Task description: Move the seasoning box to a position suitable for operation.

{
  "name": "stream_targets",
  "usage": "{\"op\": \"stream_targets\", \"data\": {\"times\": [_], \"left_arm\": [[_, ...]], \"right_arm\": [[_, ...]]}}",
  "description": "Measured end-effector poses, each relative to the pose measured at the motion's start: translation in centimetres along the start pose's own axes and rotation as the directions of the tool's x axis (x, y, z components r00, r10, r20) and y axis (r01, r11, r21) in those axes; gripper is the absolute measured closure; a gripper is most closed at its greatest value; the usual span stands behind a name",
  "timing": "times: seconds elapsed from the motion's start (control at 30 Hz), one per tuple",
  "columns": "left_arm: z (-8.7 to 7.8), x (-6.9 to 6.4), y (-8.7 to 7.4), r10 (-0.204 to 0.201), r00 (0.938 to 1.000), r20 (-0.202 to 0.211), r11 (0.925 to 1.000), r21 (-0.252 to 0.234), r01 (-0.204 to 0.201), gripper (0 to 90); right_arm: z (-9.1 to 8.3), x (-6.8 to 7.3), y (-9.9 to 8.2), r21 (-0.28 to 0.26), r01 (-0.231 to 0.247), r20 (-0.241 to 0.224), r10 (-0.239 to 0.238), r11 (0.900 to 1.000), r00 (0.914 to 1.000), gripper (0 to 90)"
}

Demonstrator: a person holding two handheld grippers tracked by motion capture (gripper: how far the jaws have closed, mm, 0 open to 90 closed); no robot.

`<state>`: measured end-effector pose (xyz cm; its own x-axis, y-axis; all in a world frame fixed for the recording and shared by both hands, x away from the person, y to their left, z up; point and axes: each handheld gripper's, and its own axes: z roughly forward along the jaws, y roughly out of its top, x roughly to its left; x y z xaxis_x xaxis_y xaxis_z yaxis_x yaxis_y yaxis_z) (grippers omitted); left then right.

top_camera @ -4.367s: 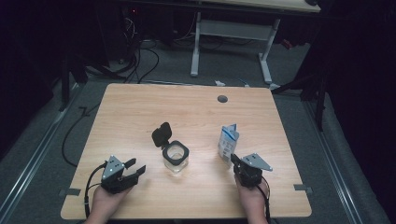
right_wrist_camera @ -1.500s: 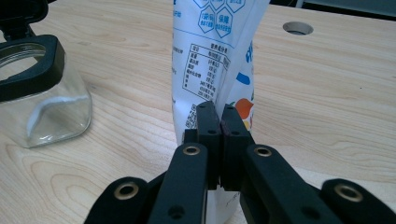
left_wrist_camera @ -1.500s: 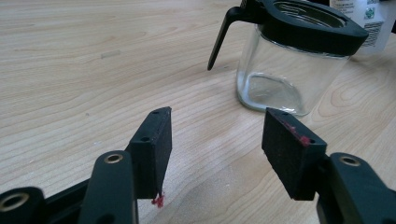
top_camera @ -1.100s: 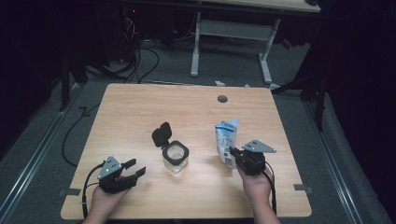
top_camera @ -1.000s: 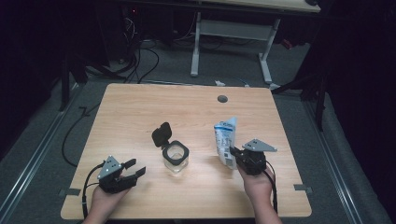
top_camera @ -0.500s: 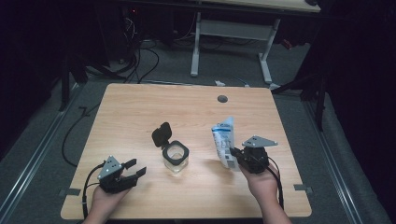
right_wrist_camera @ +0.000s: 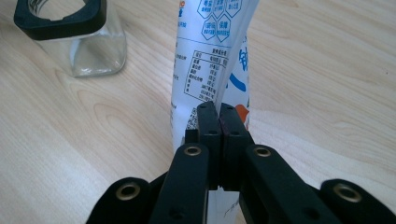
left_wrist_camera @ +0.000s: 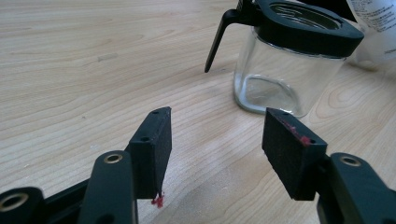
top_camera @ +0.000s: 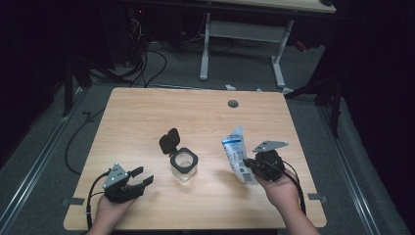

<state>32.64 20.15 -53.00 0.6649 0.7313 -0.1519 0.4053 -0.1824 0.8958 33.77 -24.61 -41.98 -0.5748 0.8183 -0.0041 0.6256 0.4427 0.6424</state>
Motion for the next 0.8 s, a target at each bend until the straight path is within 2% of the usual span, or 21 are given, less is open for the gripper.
{"op": "stream_targets", "data": {"times": [0.2, 0.33, 0.53, 0.8], "left_arm": [[0.1, -0.1, 0.0, 0.008, 1.0000, 0.005, 1.0000, 0.002, -0.008, 43.1], [0.1, -0.2, 0.0, 0.011, 0.9999, 0.006, 0.9999, 0.000, -0.011, 43.0], [0.1, -0.2, 0.0, 0.012, 0.9999, 0.009, 0.9999, 0.001, -0.012, 43.0], [0.1, -0.3, 0.0, 0.012, 0.9998, 0.013, 0.9999, -0.002, -0.012, 42.9]], "right_arm": [[0.1, 0.1, 0.4, 0.097, 0.024, 0.000, -0.024, 0.9950, 0.9997, 90.0], [0.1, 0.3, 0.8, 0.140, 0.034, -0.012, -0.032, 0.9896, 0.9994, 90.0], [0.1, 0.8, 1.6, 0.215, 0.075, -0.004, -0.076, 0.9738, 0.9971, 90.0], [0.2, 1.0, 2.0, 0.265, 0.087, -0.015, -0.086, 0.9604, 0.9962, 90.0]]}}
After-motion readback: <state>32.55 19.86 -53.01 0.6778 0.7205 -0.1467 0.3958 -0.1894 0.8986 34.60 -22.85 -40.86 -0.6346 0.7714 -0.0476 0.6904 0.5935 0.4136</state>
